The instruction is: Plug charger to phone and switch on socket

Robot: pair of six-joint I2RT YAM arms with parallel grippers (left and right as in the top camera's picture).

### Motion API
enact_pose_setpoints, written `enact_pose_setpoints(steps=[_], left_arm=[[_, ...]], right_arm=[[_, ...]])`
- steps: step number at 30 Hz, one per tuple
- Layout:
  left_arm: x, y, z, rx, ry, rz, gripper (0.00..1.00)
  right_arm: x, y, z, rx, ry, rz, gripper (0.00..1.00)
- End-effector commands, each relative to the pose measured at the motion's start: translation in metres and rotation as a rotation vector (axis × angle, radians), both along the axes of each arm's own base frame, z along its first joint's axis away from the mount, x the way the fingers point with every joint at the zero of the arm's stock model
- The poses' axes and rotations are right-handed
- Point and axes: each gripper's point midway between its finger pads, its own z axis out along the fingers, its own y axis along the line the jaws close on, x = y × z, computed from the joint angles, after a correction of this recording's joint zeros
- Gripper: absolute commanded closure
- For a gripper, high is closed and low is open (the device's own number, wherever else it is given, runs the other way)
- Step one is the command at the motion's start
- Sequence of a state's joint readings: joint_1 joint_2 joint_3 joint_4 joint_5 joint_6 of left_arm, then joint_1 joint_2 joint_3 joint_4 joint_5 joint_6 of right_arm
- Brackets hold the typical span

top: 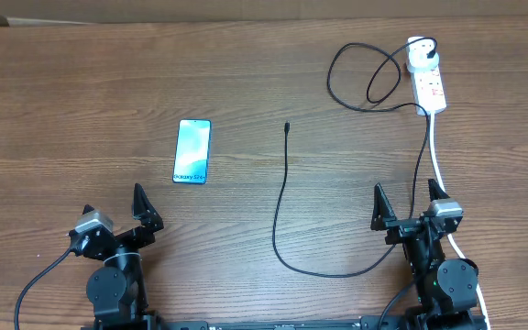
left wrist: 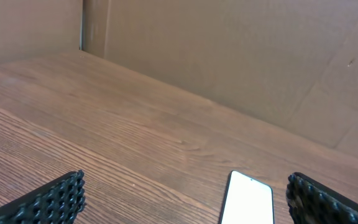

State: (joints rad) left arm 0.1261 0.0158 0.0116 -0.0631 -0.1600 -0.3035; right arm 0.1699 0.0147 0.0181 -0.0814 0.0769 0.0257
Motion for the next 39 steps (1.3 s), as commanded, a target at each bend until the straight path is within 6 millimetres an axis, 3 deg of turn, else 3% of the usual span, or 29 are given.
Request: enact_pose_setpoints(steps=[1,17,31,39], left_arm=[[0.000,-0.002,-0.001,0.005,-0.004,-0.010,0.01],[0.000,-0.001,-0.001,0.005,-0.004,-0.005,0.01],[0.003,-0.015,0.001,0.025,-0.001,-0.092,0.00],[-0.001,-0.020,0.028,0.059,-0.030,-0.114,0.00]], right_arm=[[0.000,0.000,-0.001,-0.003,-0.006,0.000,0.00],[0.000,0.000,-0.001,-0.003,-0.006,0.000,0.00],[0.000,0.000,-0.001,-0.003,-0.007,0.000,0.00],[0.000,0.000,-0.001,-0.003,-0.007,0.000,0.00]])
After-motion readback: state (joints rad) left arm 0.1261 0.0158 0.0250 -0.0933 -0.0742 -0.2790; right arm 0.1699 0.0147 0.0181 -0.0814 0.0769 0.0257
